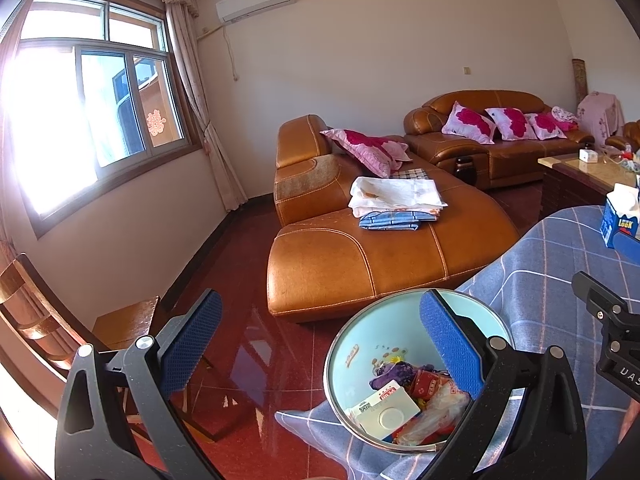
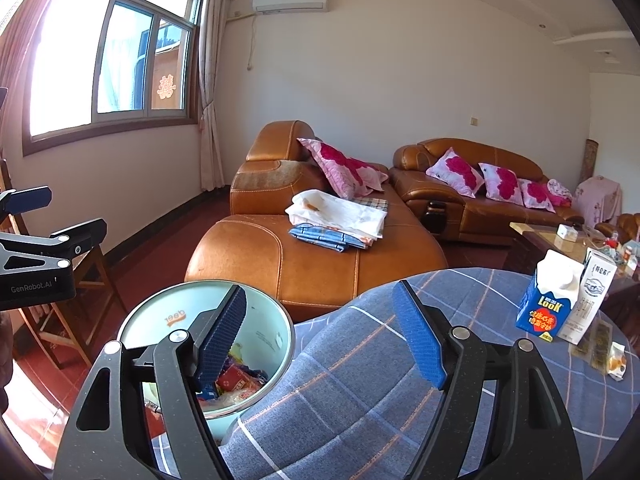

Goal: Collect trash

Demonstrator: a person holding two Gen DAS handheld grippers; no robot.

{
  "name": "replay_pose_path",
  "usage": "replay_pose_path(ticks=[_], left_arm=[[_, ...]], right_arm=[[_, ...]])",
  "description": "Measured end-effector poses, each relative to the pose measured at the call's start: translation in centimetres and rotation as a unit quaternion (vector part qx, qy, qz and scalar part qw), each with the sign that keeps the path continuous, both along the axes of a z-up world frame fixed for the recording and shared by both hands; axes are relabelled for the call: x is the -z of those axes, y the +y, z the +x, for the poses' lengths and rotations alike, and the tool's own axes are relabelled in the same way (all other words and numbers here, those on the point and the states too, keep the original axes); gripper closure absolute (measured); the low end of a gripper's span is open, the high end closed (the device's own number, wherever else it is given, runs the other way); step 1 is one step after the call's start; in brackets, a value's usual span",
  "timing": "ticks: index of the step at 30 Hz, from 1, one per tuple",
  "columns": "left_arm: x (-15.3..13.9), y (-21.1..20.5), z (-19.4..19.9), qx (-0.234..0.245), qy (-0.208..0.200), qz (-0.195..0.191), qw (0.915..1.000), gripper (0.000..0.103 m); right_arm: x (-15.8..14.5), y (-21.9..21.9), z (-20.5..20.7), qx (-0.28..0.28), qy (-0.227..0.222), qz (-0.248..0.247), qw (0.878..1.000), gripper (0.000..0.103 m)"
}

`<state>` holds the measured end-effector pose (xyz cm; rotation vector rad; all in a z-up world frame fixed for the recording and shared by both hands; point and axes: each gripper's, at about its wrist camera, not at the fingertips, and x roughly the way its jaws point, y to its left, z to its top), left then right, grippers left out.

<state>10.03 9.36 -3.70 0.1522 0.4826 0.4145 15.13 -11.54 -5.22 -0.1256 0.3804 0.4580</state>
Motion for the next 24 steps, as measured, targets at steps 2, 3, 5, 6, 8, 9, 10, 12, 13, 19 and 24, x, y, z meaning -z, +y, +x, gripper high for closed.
replay_pose_path(ticks=[2, 3, 5, 6, 8, 9, 10, 12, 13, 19, 24], left_arm=[[0.0, -0.1, 0.0, 0.002, 0.001, -0.001, 1.0, 0.006], [0.0, -0.1, 0.0, 0.001, 0.0, 0.0, 1.0, 0.006], [-0.1, -0.2, 0.1, 0.003, -0.001, -0.001, 1.0, 0.006], [-0.1, -0.3, 0.1, 0.004, 0.0, 0.0, 1.0, 0.006], [0.0, -0.3, 0.1, 0.003, 0.0, 0.004, 1.0, 0.006], [0.0, -0.4, 0.1, 0.004, 0.0, 0.005, 1.0, 0.006], [0.1, -0.4, 0.1, 0.003, 0.0, 0.008, 1.0, 0.006], [0.1, -0.5, 0.1, 0.004, 0.002, 0.013, 0.9999, 0.006], [0.2, -0.5, 0.1, 0.007, 0.003, 0.009, 0.9999, 0.006], [0.0, -0.7, 0.1, 0.014, 0.006, 0.002, 0.9999, 0.006], [-0.1, -1.0, 0.0, 0.029, 0.009, 0.0, 0.9995, 0.006]], right_arm=[[0.0, 0.0, 0.0, -0.001, 0.0, -0.001, 1.0, 0.028], [0.0, 0.0, 0.0, -0.001, -0.001, -0.002, 1.0, 0.028], [0.0, -0.1, 0.0, -0.001, 0.0, -0.002, 1.0, 0.028], [0.0, -0.1, 0.0, 0.0, 0.0, -0.001, 1.0, 0.028], [0.0, 0.0, 0.0, -0.001, -0.001, -0.002, 1.0, 0.028], [0.0, 0.0, 0.0, 0.0, -0.001, -0.002, 1.0, 0.028], [0.0, -0.1, 0.0, 0.0, -0.001, -0.002, 1.0, 0.028], [-0.1, -0.1, -0.1, 0.001, -0.002, -0.002, 1.0, 0.027], [-0.1, -0.2, 0.0, 0.001, -0.002, -0.001, 1.0, 0.027], [-0.5, -1.2, -0.3, 0.012, -0.006, -0.003, 1.0, 0.022], [-0.8, -3.1, -0.3, 0.034, -0.003, -0.02, 0.999, 0.019]])
